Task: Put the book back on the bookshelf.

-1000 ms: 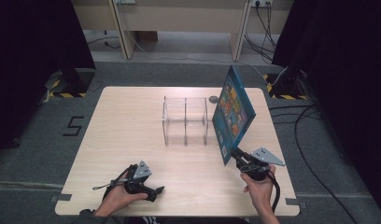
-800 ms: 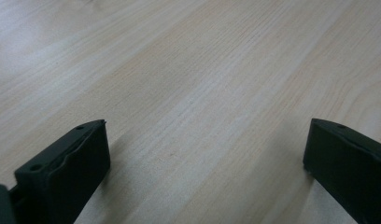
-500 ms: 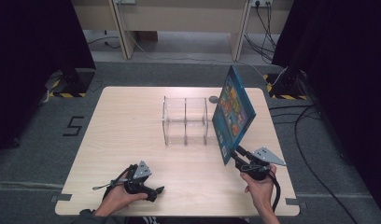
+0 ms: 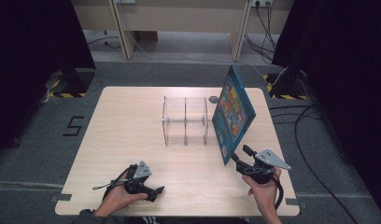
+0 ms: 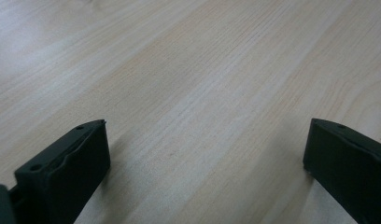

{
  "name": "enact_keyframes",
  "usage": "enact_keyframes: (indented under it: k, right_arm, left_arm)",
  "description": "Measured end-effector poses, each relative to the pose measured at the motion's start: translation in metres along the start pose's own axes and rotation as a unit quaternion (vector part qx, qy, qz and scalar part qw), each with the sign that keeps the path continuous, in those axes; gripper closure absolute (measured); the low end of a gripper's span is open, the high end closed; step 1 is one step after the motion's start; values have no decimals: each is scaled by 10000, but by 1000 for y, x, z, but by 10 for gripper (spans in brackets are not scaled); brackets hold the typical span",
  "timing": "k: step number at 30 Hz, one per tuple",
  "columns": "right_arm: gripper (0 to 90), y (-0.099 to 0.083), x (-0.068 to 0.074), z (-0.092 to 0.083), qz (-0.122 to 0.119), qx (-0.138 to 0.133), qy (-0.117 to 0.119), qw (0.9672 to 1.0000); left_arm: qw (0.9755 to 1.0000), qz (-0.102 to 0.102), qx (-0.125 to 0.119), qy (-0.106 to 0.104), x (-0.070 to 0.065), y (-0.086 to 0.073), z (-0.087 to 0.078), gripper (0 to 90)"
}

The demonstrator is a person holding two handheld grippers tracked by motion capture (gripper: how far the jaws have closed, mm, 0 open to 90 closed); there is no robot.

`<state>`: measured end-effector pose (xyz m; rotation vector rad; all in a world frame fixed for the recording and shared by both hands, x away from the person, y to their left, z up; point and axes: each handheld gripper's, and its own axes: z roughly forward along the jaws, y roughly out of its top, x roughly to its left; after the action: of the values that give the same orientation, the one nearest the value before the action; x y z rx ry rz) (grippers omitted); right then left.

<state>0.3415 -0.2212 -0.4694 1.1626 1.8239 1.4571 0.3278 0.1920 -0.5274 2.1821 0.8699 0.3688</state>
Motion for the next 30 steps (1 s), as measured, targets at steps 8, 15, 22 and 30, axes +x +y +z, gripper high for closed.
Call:
enact_keyframes:
  k: [8,15,22,30]
  right_arm:
    - [375,-4,-9,-12,140,-57,-59,9999]
    - [373,-6,-16,-23,266,-115,-64,9996]
    - [354,-8,-20,-29,287,-129,-49,9995]
    - [315,-9,-20,-39,258,-97,-60,9996]
  left_arm:
    - [10000,-5,-4,1,0,0,0,0]
    - [10000,-3,-2,1,0,0,0,0]
    - [10000,-1,0,1,0,0,0,0]
    - [10000,-4,-3,1,0,0,0,0]
